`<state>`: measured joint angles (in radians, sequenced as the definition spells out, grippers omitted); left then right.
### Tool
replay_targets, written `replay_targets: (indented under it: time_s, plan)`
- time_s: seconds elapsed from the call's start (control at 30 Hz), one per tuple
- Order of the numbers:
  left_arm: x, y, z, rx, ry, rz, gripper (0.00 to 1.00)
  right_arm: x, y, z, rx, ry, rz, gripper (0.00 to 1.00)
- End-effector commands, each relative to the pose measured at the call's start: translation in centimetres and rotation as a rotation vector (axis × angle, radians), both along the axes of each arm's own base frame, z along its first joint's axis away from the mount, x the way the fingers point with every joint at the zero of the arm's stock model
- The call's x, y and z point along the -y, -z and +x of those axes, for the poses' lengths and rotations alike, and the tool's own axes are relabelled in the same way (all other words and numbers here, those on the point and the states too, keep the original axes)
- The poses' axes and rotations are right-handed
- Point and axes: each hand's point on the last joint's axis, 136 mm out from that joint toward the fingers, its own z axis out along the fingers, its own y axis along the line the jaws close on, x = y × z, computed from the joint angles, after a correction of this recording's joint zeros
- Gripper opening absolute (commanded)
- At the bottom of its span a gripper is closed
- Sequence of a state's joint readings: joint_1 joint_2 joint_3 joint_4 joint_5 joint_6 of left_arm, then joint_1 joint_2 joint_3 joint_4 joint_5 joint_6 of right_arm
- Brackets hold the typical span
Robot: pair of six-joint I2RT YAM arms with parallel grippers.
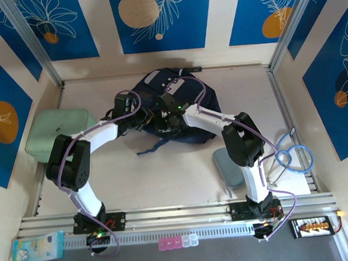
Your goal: Pack the student bag
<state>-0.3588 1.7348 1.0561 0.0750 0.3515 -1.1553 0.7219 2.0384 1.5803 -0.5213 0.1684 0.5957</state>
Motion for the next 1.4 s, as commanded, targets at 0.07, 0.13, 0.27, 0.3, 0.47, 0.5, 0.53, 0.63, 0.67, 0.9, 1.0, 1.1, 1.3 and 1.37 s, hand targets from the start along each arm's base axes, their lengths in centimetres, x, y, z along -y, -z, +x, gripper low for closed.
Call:
replay_targets:
  time_s: [0.07,0.13,0.27,0.3,0.47,0.5,0.53,0.63,0.67,0.9,1.0,1.1,1.3,1.37]
  plan:
    - [1.4,-2.1,-0.4,0.045,0.05,-0.032,0.0,0.7,0.2,1.5,0.047,0.042,-0.047,0.13]
    - [1.2,-2.1,-0.3,0.046,0.05,-0.018,0.0,1.1,0.1,1.2,0.04,0.043,-0.055,0.09]
    - [0.5,-2.0,0.2,0.047,0.038,-0.003,0.0,2.5,-0.2,0.3,0.023,0.055,-0.072,0.08]
    - [0.1,-2.0,0.4,0.047,0.03,-0.003,0.0,3.0,-0.4,0.0,0.018,0.06,-0.081,0.08]
    - [-1.8,-1.6,1.1,0.039,-0.012,-0.007,0.0,5.6,-0.7,-1.6,0.006,0.08,-0.163,0.1]
    - [-2.1,-1.4,1.2,0.036,-0.019,-0.013,0.0,6.3,-0.6,-1.9,0.005,0.088,-0.19,0.1]
    - [-2.4,-1.3,1.3,0.032,-0.026,-0.018,0.0,7.1,-0.3,-2.0,0.002,0.094,-0.217,0.1]
    - [-2.8,-0.8,1.3,0.019,-0.033,-0.028,0.0,8.7,0.2,-2.5,0.004,0.101,-0.29,0.11]
    - [-2.8,-0.7,1.4,0.018,-0.033,-0.032,0.0,9.1,0.4,-2.6,0.001,0.101,-0.307,0.11]
    - [-2.5,-0.9,1.4,0.021,-0.03,-0.051,0.0,4.6,-1.1,-2.9,-0.012,-0.032,-0.086,0.3]
    - [-2.5,-1.0,1.3,0.02,-0.029,-0.055,0.0,4.4,-1.1,-2.5,-0.028,0.007,-0.07,0.39]
    - [-2.5,-1.2,1.3,0.02,-0.029,-0.056,0.0,4.8,-0.4,-2.4,-0.071,0.066,-0.063,0.4]
    - [-2.4,-1.1,1.2,0.021,-0.026,-0.064,0.0,3.3,-0.5,-1.8,-0.093,0.061,0.086,0.4]
    - [-2.4,-1.2,1.2,0.022,-0.026,-0.067,0.0,3.1,-0.6,-1.4,-0.09,0.059,0.105,0.41]
